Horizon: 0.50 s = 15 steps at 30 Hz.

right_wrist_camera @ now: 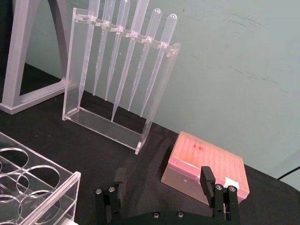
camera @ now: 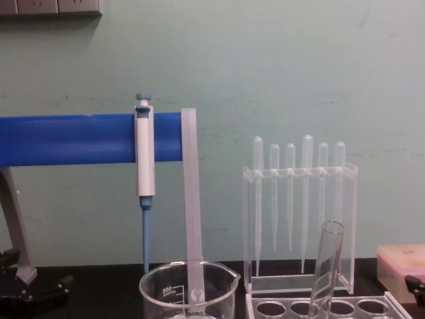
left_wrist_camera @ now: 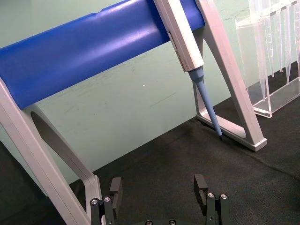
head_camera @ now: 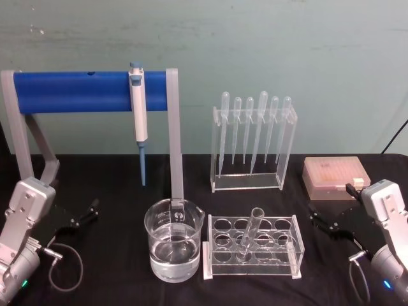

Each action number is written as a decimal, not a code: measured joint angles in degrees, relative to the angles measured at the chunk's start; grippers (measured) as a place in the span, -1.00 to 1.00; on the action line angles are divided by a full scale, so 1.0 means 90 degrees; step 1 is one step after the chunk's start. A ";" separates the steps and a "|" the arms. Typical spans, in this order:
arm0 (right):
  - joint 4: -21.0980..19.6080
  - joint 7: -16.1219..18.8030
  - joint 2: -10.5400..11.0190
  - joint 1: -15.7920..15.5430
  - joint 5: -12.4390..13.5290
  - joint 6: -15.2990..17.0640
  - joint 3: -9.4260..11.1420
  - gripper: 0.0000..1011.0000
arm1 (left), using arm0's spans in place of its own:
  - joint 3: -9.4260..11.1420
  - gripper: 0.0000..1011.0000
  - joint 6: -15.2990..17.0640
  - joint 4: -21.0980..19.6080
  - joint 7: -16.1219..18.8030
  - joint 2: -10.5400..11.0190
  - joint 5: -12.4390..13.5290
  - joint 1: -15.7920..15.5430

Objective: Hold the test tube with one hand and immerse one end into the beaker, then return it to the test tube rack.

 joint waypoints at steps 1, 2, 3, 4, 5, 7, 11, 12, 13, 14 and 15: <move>0.0000 -0.0001 0.0001 0.0000 0.0000 0.0000 0.0000 0.98 | 0.0000 0.98 0.0000 0.0000 0.0000 0.0000 0.0000 0.0000; 0.0000 -0.0001 0.0001 0.0000 0.0000 0.0000 0.0000 0.98 | 0.0000 0.98 0.0000 0.0000 0.0000 0.0000 0.0000 0.0000; 0.0000 -0.0001 0.0001 0.0000 0.0000 0.0000 0.0000 0.98 | 0.0000 0.98 0.0000 0.0000 0.0000 0.0000 0.0000 0.0000; 0.0000 -0.0002 0.0001 0.0000 0.0000 0.0000 0.0000 0.98 | 0.0000 0.98 0.0000 0.0000 0.0000 0.0000 0.0000 0.0000; 0.0000 -0.0002 0.0001 0.0000 0.0000 0.0000 0.0000 0.98 | 0.0000 0.98 0.0000 0.0000 0.0000 0.0000 0.0000 0.0000; 0.0000 -0.0002 0.0001 0.0000 0.0000 0.0000 0.0000 0.98 | 0.0000 0.98 0.0000 0.0000 0.0000 0.0000 0.0000 0.0000; 0.0000 -0.0003 0.0001 0.0000 0.0000 0.0000 0.0000 0.98 | 0.0000 0.98 0.0000 0.0000 0.0000 0.0000 0.0000 0.0000; 0.0000 -0.0003 0.0001 0.0000 0.0000 0.0000 0.0000 0.98 | 0.0000 0.98 0.0000 0.0000 0.0000 0.0000 0.0000 0.0000; 0.0000 -0.0003 0.0001 0.0000 0.0000 0.0000 0.0000 0.98 | 0.0000 0.98 0.0000 0.0000 0.0000 0.0000 0.0000 0.0000; 0.0000 -0.0003 0.0001 0.0000 0.0000 0.0000 0.0000 0.98 | 0.0000 0.98 0.0000 0.0000 0.0000 0.0000 0.0000 0.0000; 0.0000 -0.0003 0.0001 0.0000 0.0000 0.0001 0.0000 0.98 | 0.0000 0.98 0.0000 0.0000 0.0000 0.0000 0.0000 0.0000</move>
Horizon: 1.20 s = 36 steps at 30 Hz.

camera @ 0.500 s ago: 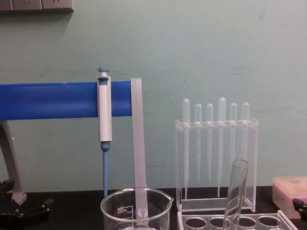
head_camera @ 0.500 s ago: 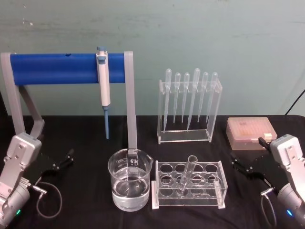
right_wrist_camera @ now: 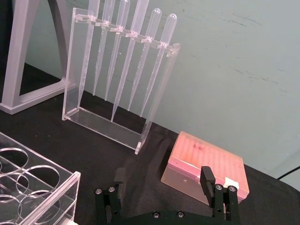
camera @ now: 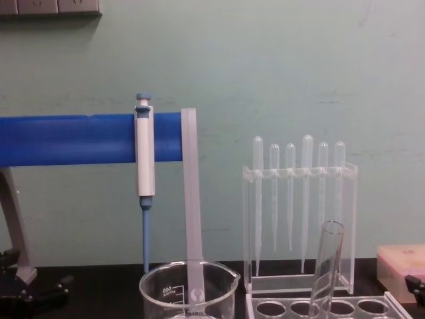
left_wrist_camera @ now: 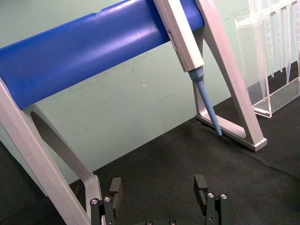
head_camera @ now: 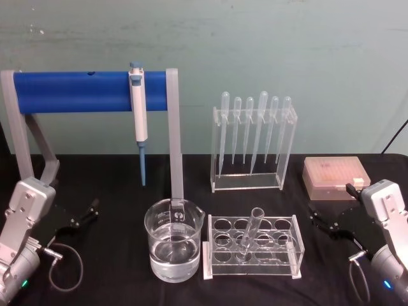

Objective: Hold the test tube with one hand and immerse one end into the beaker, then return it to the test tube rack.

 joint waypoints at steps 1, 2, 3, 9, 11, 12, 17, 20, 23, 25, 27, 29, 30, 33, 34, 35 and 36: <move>0.0000 0.0000 0.0000 0.0000 0.0000 0.0000 0.0000 0.98 | 0.0000 0.98 0.0000 0.0000 0.0000 0.0000 0.0000 0.0000; 0.0000 0.0000 0.0000 0.0000 0.0000 0.0000 0.0000 0.98 | 0.0000 0.98 0.0000 0.0000 0.0000 0.0000 0.0000 0.0000; 0.0000 0.0000 0.0000 0.0000 0.0000 0.0000 0.0000 0.98 | 0.0000 0.98 0.0000 0.0000 0.0000 0.0000 0.0000 0.0000; 0.0000 0.0000 0.0000 0.0000 0.0000 0.0000 0.0000 0.98 | 0.0000 0.98 0.0000 0.0000 0.0000 0.0000 0.0000 0.0000; 0.0000 0.0000 0.0000 0.0000 0.0000 0.0000 0.0000 0.98 | 0.0001 0.98 0.0000 0.0000 0.0000 0.0000 0.0000 0.0000; 0.0000 0.0000 0.0000 0.0000 0.0000 0.0000 0.0000 0.98 | 0.0000 0.98 0.0000 0.0000 0.0000 0.0000 0.0000 0.0000; 0.0000 0.0000 0.0000 0.0000 0.0000 0.0000 0.0000 0.98 | 0.0000 0.98 0.0000 0.0000 0.0000 0.0000 0.0000 0.0000; 0.0000 0.0000 0.0000 0.0000 0.0000 0.0000 0.0000 0.98 | 0.0000 0.98 0.0000 0.0000 0.0000 0.0000 0.0000 0.0000; 0.0000 0.0000 0.0000 0.0000 0.0000 0.0000 0.0000 0.98 | 0.0000 0.98 0.0000 0.0000 0.0000 0.0000 0.0000 0.0000; 0.0000 0.0000 0.0000 0.0000 0.0000 0.0000 0.0000 0.98 | 0.0000 0.98 0.0000 0.0000 0.0000 0.0000 0.0000 0.0000; 0.0001 0.0054 -0.0002 0.0029 -0.0012 -0.0024 0.0011 0.98 | 0.0001 0.98 0.0000 0.0000 0.0000 0.0000 0.0000 0.0000; -0.0013 0.0165 -0.0003 0.0089 -0.0030 -0.0090 0.0058 0.98 | 0.0000 0.98 0.0000 0.0000 0.0000 0.0000 0.0000 0.0000; -0.0027 0.0201 -0.0003 0.0100 -0.0038 -0.0114 0.0074 0.98 | 0.0000 0.98 0.0000 0.0000 0.0000 0.0000 0.0000 0.0000; -0.0137 0.0308 0.0022 0.0107 -0.0038 -0.0185 0.0176 0.98 | 0.0000 0.98 0.0000 0.0000 0.0000 0.0000 0.0000 0.0000; -0.0200 0.0367 0.0041 0.0093 -0.0018 -0.0222 0.0231 0.98 | 0.0000 0.98 0.0000 0.0000 0.0000 0.0000 0.0000 0.0000; -0.0232 0.0403 0.0052 0.0079 0.0001 -0.0237 0.0262 0.98 | 0.0000 0.98 0.0000 0.0000 0.0000 0.0000 0.0000 0.0000; -0.0271 0.0444 0.0064 0.0061 0.0031 -0.0256 0.0291 0.98 | 0.0000 0.98 0.0000 0.0000 0.0000 0.0000 0.0000 0.0000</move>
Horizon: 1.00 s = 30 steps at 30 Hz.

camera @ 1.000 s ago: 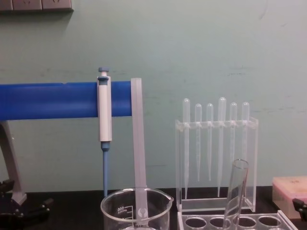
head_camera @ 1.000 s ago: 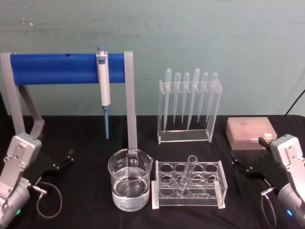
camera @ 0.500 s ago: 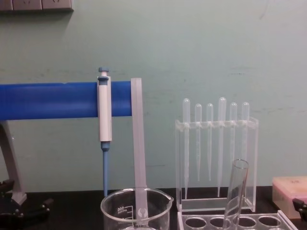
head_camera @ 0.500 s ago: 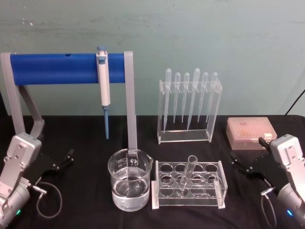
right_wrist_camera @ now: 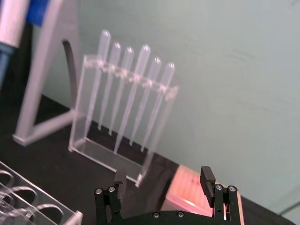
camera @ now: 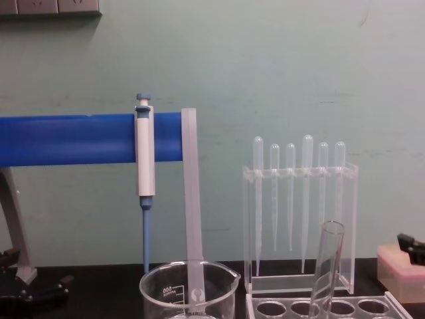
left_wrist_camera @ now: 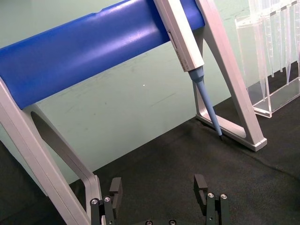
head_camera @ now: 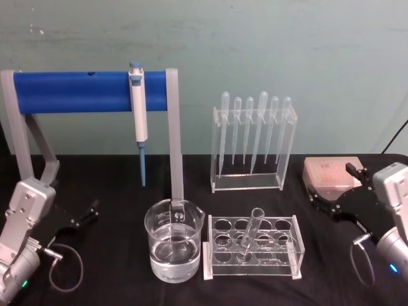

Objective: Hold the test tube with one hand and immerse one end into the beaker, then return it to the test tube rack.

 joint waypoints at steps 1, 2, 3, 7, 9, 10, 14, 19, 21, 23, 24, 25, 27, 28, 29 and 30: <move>-0.0044 0.0046 0.0014 -0.0020 0.0034 -0.0019 0.0028 0.98 | 0.0000 0.98 0.0000 0.0000 0.0000 0.0000 0.0000 0.0000; -0.0129 0.0170 0.0051 -0.0071 0.0120 -0.0067 0.0085 0.98 | 0.0000 0.98 0.0000 0.0000 0.0000 0.0000 -0.0001 0.0000; -0.0207 0.0330 0.0099 -0.0122 0.0221 -0.0122 0.0135 0.98 | 0.0000 0.98 0.0000 0.0000 0.0000 0.0000 0.0000 0.0000; -0.0340 0.0762 0.0227 -0.0224 0.0470 -0.0273 0.0216 0.98 | 0.0000 0.98 0.0000 0.0000 0.0000 0.0000 0.0000 0.0000; -0.0429 0.1217 0.0358 -0.0298 0.0729 -0.0367 0.0261 0.98 | 0.0000 0.98 0.0000 0.0000 0.0000 0.0000 0.0000 0.0000; -0.0456 0.1373 0.0405 -0.0323 0.0822 -0.0393 0.0275 0.98 | 0.0000 0.98 0.0000 0.0000 0.0000 0.0000 0.0000 0.0000; -0.0559 0.2379 0.0663 -0.0422 0.1364 -0.0481 0.0316 0.98 | 0.0000 0.98 0.0000 0.0000 0.0000 0.0000 0.0000 0.0000; -0.0521 0.3413 0.0871 -0.0397 0.1698 -0.0623 0.0238 0.98 | 0.0000 0.98 0.0000 0.0000 0.0000 0.0000 0.0000 0.0000; -0.0445 0.3928 0.0917 -0.0331 0.1827 -0.0685 0.0151 0.98 | 0.0000 0.98 0.0000 0.0000 0.0000 0.0000 0.0000 0.0000; -0.0386 0.4272 0.0919 -0.0260 0.1900 -0.0714 0.0078 0.98 | 0.0000 0.98 0.0000 0.0000 0.0000 0.0000 0.0000 0.0000; -0.0312 0.4577 0.0895 -0.0163 0.1950 -0.0725 -0.0004 0.98 | 0.0000 0.98 0.0000 0.0000 0.0000 0.0000 0.0000 0.0000; -0.0278 0.4720 0.0875 -0.0117 0.1964 -0.0726 -0.0044 0.98 | 0.0000 0.98 0.0000 0.0000 0.0000 0.0000 0.0000 0.0000; -0.0215 0.4918 0.0826 -0.0039 0.1981 -0.0726 -0.0109 0.98 | 0.0000 0.98 0.0000 0.0000 0.0000 0.0000 0.0000 0.0000; -0.0152 0.5095 0.0764 0.0050 0.1990 -0.0725 -0.0171 0.98 | 0.0000 0.98 0.0000 0.0000 0.0000 0.0000 0.0000 0.0000; -0.0092 0.5235 0.0700 0.0133 0.1991 -0.0721 -0.0231 0.98 | 0.0000 0.98 0.0000 0.0000 0.0000 0.0000 0.0000 0.0000; -0.0092 0.5235 0.0700 0.0133 0.1991 -0.0721 -0.0231 0.98 | 0.0000 0.98 0.0000 0.0000 0.0000 0.0000 0.0000 0.0000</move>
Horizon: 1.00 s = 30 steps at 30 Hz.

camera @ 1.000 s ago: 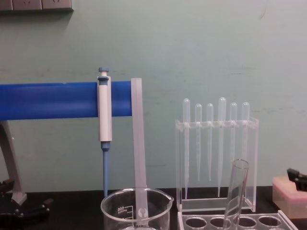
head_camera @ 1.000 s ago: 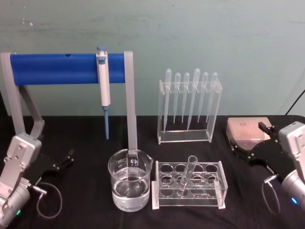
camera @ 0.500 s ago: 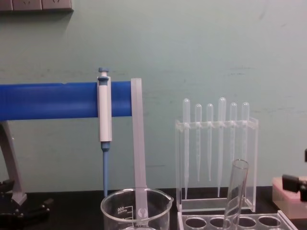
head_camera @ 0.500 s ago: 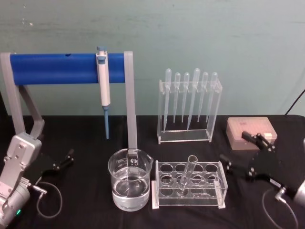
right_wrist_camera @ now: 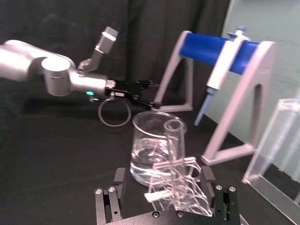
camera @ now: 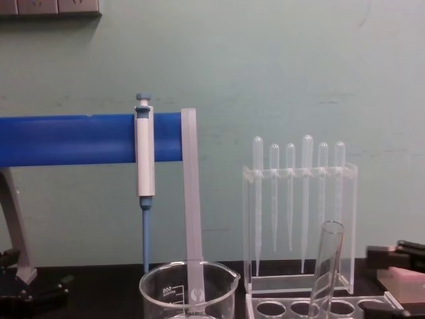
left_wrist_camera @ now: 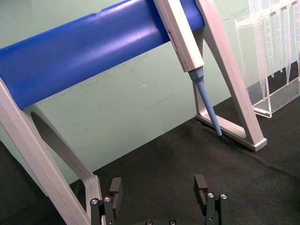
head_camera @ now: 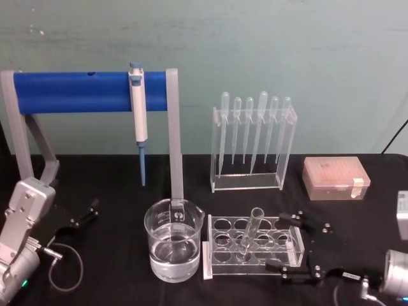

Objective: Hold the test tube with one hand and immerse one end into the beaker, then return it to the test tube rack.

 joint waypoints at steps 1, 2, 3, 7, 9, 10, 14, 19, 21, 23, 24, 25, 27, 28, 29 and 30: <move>0.0062 0.0110 -0.0057 0.0090 -0.0007 0.0004 -0.0061 0.98 | 0.0000 0.98 0.0000 0.0000 0.0000 0.0000 0.0000 0.0000; 0.0089 0.0157 -0.0085 0.0136 -0.0016 0.0006 -0.0091 0.98 | 0.0000 0.98 0.0000 0.0000 0.0000 0.0000 0.0000 0.0000; 0.0114 0.0194 -0.0113 0.0179 -0.0028 0.0008 -0.0118 0.98 | 0.0000 0.98 0.0000 0.0000 0.0000 0.0000 0.0000 0.0000; 0.0218 0.0309 -0.0235 0.0434 -0.0152 0.0049 -0.0260 0.98 | 0.0000 0.98 0.0000 0.0000 0.0000 0.0000 0.0000 0.0000; 0.0280 0.0319 -0.0284 0.0555 -0.0227 0.0066 -0.0326 0.98 | 0.0000 0.98 0.0000 0.0000 0.0000 0.0000 0.0000 0.0000; 0.0306 0.0326 -0.0304 0.0599 -0.0248 0.0073 -0.0349 0.98 | 0.0000 0.98 0.0000 0.0000 0.0000 0.0000 0.0000 0.0000; 0.0458 0.0376 -0.0404 0.0817 -0.0345 0.0105 -0.0453 0.98 | 0.0000 0.98 0.0000 0.0000 0.0000 0.0000 0.0000 0.0000; 0.0672 0.0445 -0.0524 0.1044 -0.0397 0.0114 -0.0562 0.98 | 0.0000 0.98 0.0000 0.0000 0.0000 0.0000 0.0000 0.0000; 0.0749 0.0458 -0.0571 0.1129 -0.0406 0.0112 -0.0600 0.98 | 0.0000 0.98 0.0000 0.0000 0.0000 0.0000 0.0000 0.0000; 0.0815 0.0468 -0.0606 0.1192 -0.0414 0.0105 -0.0629 0.98 | 0.0000 0.98 0.0000 0.0000 0.0000 0.0000 0.0000 0.0000; 0.0839 0.0472 -0.0619 0.1215 -0.0417 0.0101 -0.0639 0.98 | 0.0000 0.98 0.0000 0.0000 0.0000 0.0000 0.0000 0.0000; 0.0884 0.0485 -0.0642 0.1255 -0.0428 0.0084 -0.0660 0.98 | 0.0000 0.98 0.0000 0.0000 0.0000 0.0000 0.0000 0.0000; 0.0928 0.0494 -0.0667 0.1299 -0.0448 0.0071 -0.0688 0.98 | 0.0000 0.98 0.0000 0.0000 0.0000 0.0000 0.0000 0.0000; 0.0950 0.0494 -0.0678 0.1318 -0.0458 0.0067 -0.0700 0.98 | 0.0000 0.98 0.0000 0.0000 0.0000 0.0000 0.0000 0.0000; 0.0968 0.0495 -0.0689 0.1335 -0.0472 0.0063 -0.0712 0.98 | 0.0000 0.98 0.0000 0.0000 0.0000 0.0000 0.0000 0.0000; 0.0968 0.0495 -0.0687 0.1335 -0.0472 0.0063 -0.0711 0.98 | 0.0000 0.98 0.0000 0.0000 0.0000 0.0000 0.0000 0.0000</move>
